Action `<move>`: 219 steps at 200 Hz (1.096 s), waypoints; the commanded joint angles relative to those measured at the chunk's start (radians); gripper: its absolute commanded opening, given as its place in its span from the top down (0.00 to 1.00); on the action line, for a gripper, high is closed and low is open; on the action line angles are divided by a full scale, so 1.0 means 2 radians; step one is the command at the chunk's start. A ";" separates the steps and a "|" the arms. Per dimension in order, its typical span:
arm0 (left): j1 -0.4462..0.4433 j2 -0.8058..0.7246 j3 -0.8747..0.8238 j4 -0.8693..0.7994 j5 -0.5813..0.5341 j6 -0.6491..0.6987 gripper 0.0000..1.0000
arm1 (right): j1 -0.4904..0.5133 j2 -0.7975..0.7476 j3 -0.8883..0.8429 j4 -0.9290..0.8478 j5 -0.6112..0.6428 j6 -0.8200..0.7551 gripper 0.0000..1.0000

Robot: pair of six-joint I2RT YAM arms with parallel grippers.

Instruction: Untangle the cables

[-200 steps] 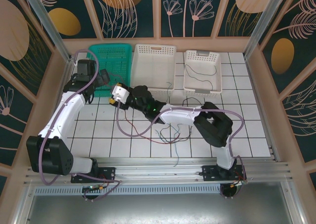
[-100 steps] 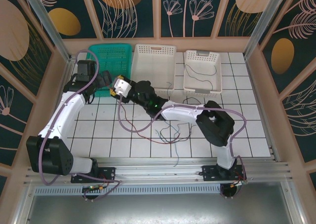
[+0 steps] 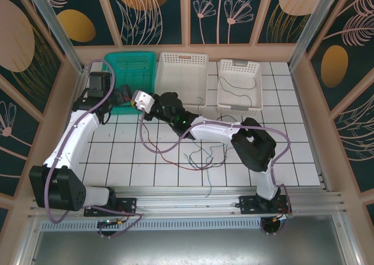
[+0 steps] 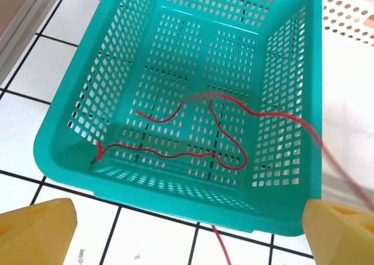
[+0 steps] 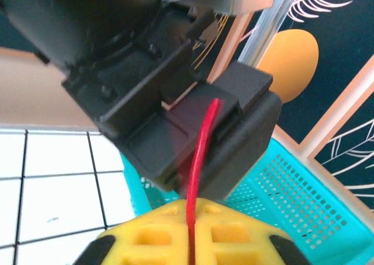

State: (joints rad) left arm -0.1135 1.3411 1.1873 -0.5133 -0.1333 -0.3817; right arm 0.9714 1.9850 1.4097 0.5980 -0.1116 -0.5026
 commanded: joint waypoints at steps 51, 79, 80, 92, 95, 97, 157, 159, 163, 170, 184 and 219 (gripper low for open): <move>-0.003 -0.038 -0.022 -0.017 0.009 0.014 0.02 | -0.033 -0.023 0.026 -0.012 -0.034 0.051 1.00; -0.003 -0.072 -0.031 -0.015 -0.035 0.006 0.02 | -0.046 0.000 0.068 -0.020 -0.040 0.075 1.00; -0.003 -0.074 -0.031 -0.014 -0.036 0.006 0.02 | -0.047 0.001 0.070 -0.020 -0.040 0.076 1.00; -0.003 -0.101 -0.043 -0.001 -0.063 0.002 0.02 | -0.054 0.019 0.095 -0.027 -0.046 0.095 1.00; -0.003 -0.109 -0.048 0.007 -0.065 0.003 0.02 | -0.055 0.024 0.104 -0.030 -0.048 0.099 1.00; -0.003 -0.113 -0.053 0.013 -0.066 0.003 0.02 | -0.055 0.028 0.109 -0.032 -0.049 0.101 1.00; -0.003 -0.282 -0.215 0.149 -0.063 -0.010 0.02 | -0.058 0.226 0.384 -0.179 -0.069 0.150 1.00; -0.003 -0.286 -0.218 0.151 -0.064 -0.011 0.02 | -0.058 0.235 0.398 -0.186 -0.070 0.150 1.00; -0.003 -0.293 -0.224 0.155 -0.067 -0.012 0.02 | -0.058 0.252 0.423 -0.202 -0.071 0.153 1.00; -0.003 -0.303 -0.233 0.162 -0.068 -0.016 0.01 | -0.056 0.283 0.465 -0.226 -0.070 0.156 1.00; -0.004 -0.312 -0.243 0.172 -0.060 -0.013 0.02 | -0.052 0.336 0.540 -0.263 -0.062 0.157 1.00; -0.004 -0.302 -0.241 0.171 -0.049 -0.014 0.01 | -0.049 0.397 0.593 -0.285 -0.040 0.176 1.00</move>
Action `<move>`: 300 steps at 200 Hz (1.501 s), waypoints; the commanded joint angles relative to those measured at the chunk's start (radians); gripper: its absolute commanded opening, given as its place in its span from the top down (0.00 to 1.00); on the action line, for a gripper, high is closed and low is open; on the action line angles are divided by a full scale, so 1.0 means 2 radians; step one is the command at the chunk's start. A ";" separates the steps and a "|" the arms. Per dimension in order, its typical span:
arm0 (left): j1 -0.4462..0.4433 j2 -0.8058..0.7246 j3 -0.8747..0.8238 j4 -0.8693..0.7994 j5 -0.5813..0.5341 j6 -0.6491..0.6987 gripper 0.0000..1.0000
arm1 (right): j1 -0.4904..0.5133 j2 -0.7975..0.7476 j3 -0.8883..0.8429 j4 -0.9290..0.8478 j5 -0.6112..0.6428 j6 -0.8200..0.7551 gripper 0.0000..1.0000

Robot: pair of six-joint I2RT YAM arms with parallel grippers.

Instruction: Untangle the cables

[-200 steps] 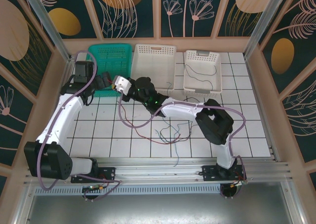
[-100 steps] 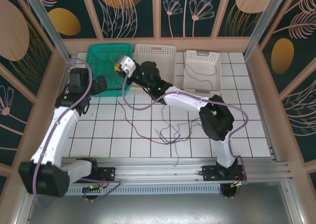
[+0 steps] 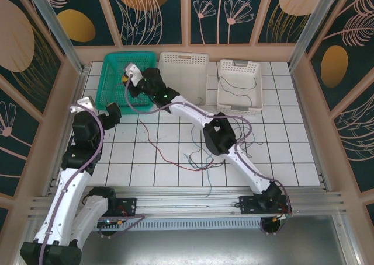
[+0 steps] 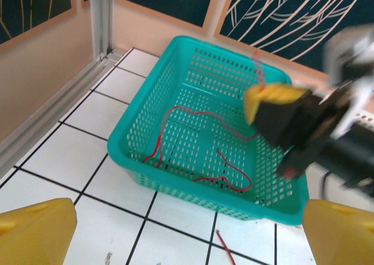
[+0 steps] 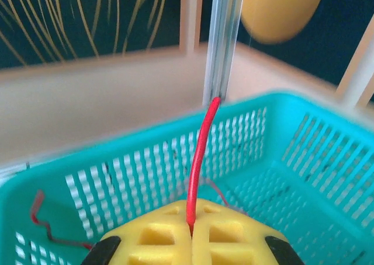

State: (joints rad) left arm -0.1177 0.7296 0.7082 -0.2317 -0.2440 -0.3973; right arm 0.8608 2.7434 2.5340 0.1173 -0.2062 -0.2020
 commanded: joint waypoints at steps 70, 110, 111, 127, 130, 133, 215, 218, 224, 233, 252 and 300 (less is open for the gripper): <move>-0.002 0.002 -0.002 0.031 0.014 -0.009 0.02 | 0.001 0.025 0.047 -0.102 0.031 0.044 1.00; -0.002 0.001 -0.002 0.031 0.015 -0.006 0.02 | 0.001 0.006 0.046 -0.116 0.037 0.049 0.86; -0.002 0.001 -0.002 0.031 0.015 -0.006 0.02 | 0.001 0.006 0.046 -0.116 0.037 0.049 0.85; -0.001 0.001 -0.003 0.030 0.015 -0.006 0.01 | 0.001 0.000 0.046 -0.124 0.033 0.054 0.75; -0.002 0.001 -0.003 0.030 0.015 -0.005 0.02 | 0.001 -0.002 0.046 -0.124 0.032 0.054 0.73; -0.002 0.001 -0.003 0.030 0.015 -0.005 0.01 | 0.001 -0.004 0.046 -0.126 0.031 0.055 0.70; -0.002 0.003 -0.003 0.028 0.017 -0.005 0.02 | 0.006 -0.102 0.046 -0.123 0.035 0.040 0.34; -0.003 0.003 -0.003 0.028 0.018 -0.005 0.01 | 0.005 -0.106 0.046 -0.123 0.036 0.037 0.33; -0.003 0.003 -0.003 0.028 0.018 -0.005 0.02 | 0.005 -0.113 0.047 -0.123 0.040 0.031 0.31; -0.003 0.003 -0.003 0.028 0.018 -0.005 0.01 | 0.005 -0.124 0.046 -0.123 0.049 0.023 0.29; -0.003 0.004 -0.002 0.028 0.019 -0.004 0.01 | 0.005 -0.145 0.051 -0.140 0.064 0.014 0.28; -0.009 0.026 -0.001 0.028 0.072 0.002 0.01 | 0.008 -0.241 0.014 -0.260 0.046 0.034 0.28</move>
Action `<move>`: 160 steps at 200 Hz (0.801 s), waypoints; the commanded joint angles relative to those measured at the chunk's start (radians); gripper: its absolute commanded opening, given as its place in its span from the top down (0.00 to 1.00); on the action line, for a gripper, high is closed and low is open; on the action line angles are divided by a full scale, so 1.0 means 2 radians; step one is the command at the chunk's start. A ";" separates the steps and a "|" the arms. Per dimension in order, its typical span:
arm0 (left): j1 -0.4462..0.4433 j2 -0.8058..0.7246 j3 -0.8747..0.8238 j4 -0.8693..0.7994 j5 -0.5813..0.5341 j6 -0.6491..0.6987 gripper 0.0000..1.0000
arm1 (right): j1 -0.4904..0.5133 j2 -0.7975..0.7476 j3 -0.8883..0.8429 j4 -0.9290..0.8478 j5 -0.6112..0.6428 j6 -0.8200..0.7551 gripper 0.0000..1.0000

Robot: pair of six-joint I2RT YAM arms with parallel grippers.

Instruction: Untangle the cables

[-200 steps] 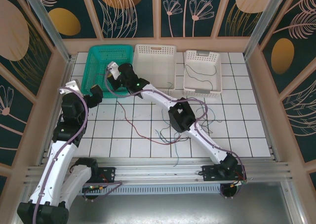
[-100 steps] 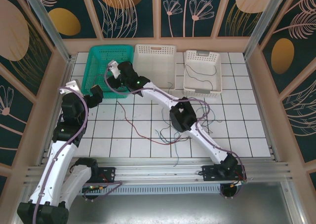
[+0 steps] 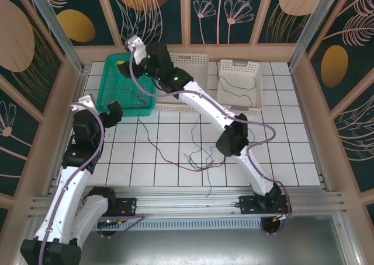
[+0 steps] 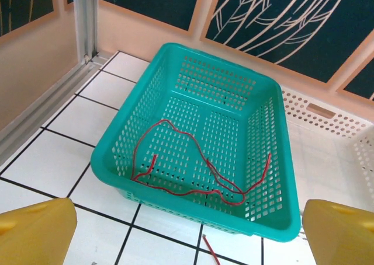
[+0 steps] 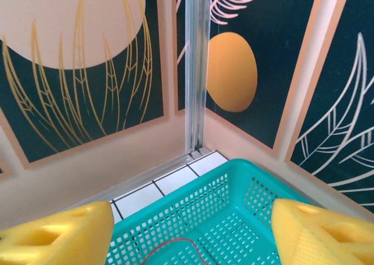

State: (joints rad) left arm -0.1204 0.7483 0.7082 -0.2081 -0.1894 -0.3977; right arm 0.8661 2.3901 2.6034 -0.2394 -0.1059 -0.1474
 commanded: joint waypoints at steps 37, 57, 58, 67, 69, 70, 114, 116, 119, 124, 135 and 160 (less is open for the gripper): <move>-0.043 0.082 0.023 -0.016 0.082 0.010 0.01 | 0.006 -0.263 -0.337 -0.008 0.024 0.039 0.27; -0.074 0.120 0.036 -0.037 0.092 0.012 0.02 | 0.003 -0.376 -0.496 0.050 0.057 0.060 0.24; -0.075 0.122 0.036 -0.037 0.093 0.012 0.02 | 0.003 -0.380 -0.501 0.049 0.058 0.061 0.24; -0.086 0.141 0.043 -0.050 0.095 0.011 0.02 | -0.002 -0.412 -0.538 0.037 0.078 0.074 0.24; -0.088 0.145 0.045 -0.053 0.095 0.011 0.01 | -0.003 -0.419 -0.546 0.033 0.083 0.077 0.24; -0.090 0.148 0.046 -0.054 0.095 0.010 0.02 | -0.003 -0.422 -0.550 0.030 0.085 0.077 0.24; -0.157 0.214 0.068 -0.098 0.063 -0.001 0.02 | -0.019 -0.555 -0.734 -0.039 0.177 0.162 0.25; -0.158 0.217 0.070 -0.100 0.062 -0.001 0.02 | -0.020 -0.561 -0.742 -0.043 0.180 0.168 0.25; -0.162 0.221 0.071 -0.103 0.061 -0.002 0.02 | -0.023 -0.569 -0.753 -0.050 0.184 0.179 0.25; -0.165 0.226 0.072 -0.107 0.061 -0.002 0.01 | -0.027 -0.585 -0.772 -0.060 0.189 0.195 0.25; -0.173 0.236 0.072 -0.112 0.064 -0.005 0.02 | -0.035 -0.615 -0.809 -0.077 0.196 0.227 0.25; -0.178 0.241 0.062 -0.105 0.064 -0.008 0.02 | -0.060 -0.667 -0.902 -0.074 0.173 0.284 0.25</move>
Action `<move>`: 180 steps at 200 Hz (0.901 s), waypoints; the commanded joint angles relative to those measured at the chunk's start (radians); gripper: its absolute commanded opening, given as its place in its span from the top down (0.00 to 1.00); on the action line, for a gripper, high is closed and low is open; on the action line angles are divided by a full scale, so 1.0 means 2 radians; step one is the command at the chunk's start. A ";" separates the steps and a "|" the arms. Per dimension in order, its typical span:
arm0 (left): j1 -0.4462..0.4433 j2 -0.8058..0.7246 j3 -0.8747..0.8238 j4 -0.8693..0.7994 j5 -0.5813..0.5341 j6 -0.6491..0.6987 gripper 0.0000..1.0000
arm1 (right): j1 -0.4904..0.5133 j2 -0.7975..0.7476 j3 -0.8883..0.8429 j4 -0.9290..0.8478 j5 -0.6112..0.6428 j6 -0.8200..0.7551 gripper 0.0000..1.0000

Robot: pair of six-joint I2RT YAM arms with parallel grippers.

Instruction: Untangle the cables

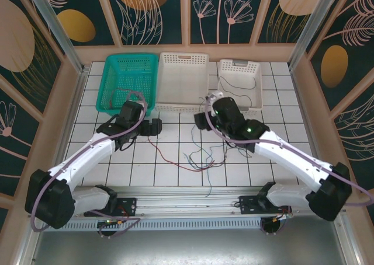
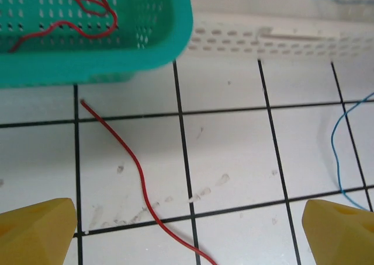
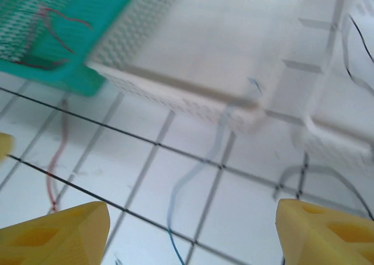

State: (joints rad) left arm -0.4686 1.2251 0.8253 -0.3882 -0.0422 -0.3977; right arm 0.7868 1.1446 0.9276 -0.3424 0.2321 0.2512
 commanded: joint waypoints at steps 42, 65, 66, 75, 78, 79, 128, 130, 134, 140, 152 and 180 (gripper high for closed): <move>-0.012 0.013 0.002 -0.010 -0.004 -0.011 0.01 | -0.040 -0.039 -0.130 -0.017 0.005 0.150 0.27; -0.014 0.016 0.001 -0.014 -0.015 -0.007 0.01 | -0.043 -0.027 -0.155 0.004 -0.010 0.168 0.29; -0.015 0.016 0.001 -0.015 -0.015 -0.006 0.02 | -0.042 -0.026 -0.156 0.005 -0.012 0.169 0.29; -0.015 0.016 -0.001 -0.015 -0.017 -0.005 0.02 | -0.043 -0.017 -0.163 0.012 -0.022 0.173 0.31; -0.015 0.016 -0.001 -0.015 -0.018 -0.004 0.02 | -0.042 -0.015 -0.165 0.013 -0.023 0.175 0.32; -0.015 0.016 -0.001 -0.015 -0.018 -0.004 0.02 | -0.042 -0.014 -0.167 0.013 -0.023 0.176 0.33; -0.017 0.026 0.002 -0.017 -0.022 0.003 0.01 | -0.044 0.015 -0.198 0.061 -0.029 0.185 0.37; -0.016 0.026 0.002 -0.017 -0.021 0.002 0.02 | -0.044 0.017 -0.197 0.061 -0.028 0.185 0.38; -0.016 0.027 0.002 -0.016 -0.020 0.003 0.02 | -0.044 0.020 -0.194 0.063 -0.027 0.182 0.39; -0.016 0.028 0.002 -0.016 -0.019 0.003 0.01 | -0.044 0.025 -0.189 0.066 -0.025 0.179 0.41; -0.016 0.029 0.000 -0.016 -0.018 0.004 0.02 | -0.046 0.032 -0.182 0.068 -0.019 0.173 0.46; -0.017 0.031 -0.003 -0.018 -0.023 0.006 0.01 | -0.053 0.048 -0.172 0.070 -0.003 0.159 0.68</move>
State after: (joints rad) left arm -0.4976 1.2747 0.8249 -0.4019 -0.0685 -0.4042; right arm 0.6964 1.2171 0.5476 -0.2386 0.1883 0.5880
